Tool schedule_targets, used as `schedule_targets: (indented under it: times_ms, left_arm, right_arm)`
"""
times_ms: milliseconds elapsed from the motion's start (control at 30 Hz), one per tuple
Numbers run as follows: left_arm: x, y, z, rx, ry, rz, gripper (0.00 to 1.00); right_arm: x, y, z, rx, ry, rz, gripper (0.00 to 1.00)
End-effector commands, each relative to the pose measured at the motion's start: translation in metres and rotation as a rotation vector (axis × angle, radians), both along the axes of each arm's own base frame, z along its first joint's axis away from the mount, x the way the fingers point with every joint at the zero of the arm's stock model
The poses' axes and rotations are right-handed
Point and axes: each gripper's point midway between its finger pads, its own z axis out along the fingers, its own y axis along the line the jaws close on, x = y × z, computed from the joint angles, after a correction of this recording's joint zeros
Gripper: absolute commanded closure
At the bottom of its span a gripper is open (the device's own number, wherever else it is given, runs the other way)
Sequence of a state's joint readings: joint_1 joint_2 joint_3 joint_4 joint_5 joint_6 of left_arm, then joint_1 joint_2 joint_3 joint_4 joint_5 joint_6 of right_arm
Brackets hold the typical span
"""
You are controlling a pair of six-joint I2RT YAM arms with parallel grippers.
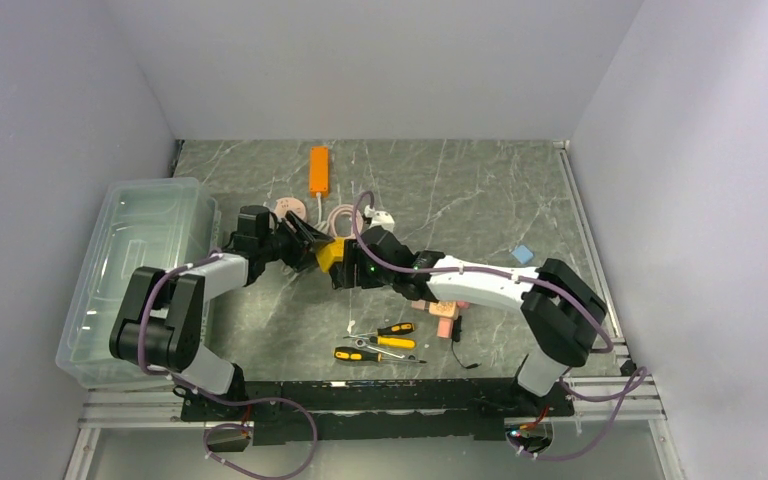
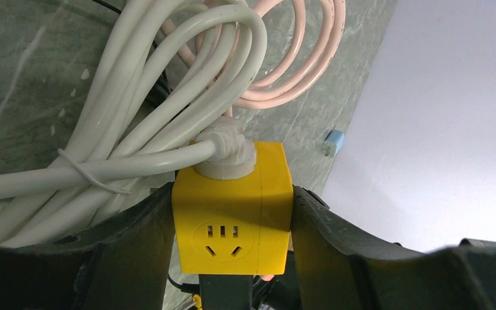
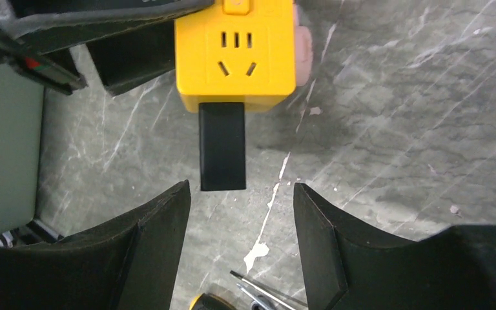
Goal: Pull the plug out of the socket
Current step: Remove the plug from the socket.
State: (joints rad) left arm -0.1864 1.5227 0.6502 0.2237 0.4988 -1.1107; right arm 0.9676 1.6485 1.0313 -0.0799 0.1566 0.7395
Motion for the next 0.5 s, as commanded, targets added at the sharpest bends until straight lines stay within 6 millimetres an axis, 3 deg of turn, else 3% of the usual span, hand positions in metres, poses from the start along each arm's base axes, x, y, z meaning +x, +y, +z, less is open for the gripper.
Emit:
schedule_targets:
  times_ms: [0,133,467]
  left_arm:
    - [0.014,-0.005,0.052,-0.048,-0.190,-0.030,1.00]
    - [0.012,-0.007,0.050,-0.056,-0.183,-0.037,1.00]
    - [0.012,-0.007,0.046,-0.053,-0.172,-0.043,1.00]
  right_arm:
    - [0.017,0.008,0.016,0.051,-0.044,-0.044,0.38]
    - [0.009,0.022,0.016,0.116,-0.030,0.003,0.39]
    - [0.005,0.025,0.010,0.103,-0.027,0.017,0.44]
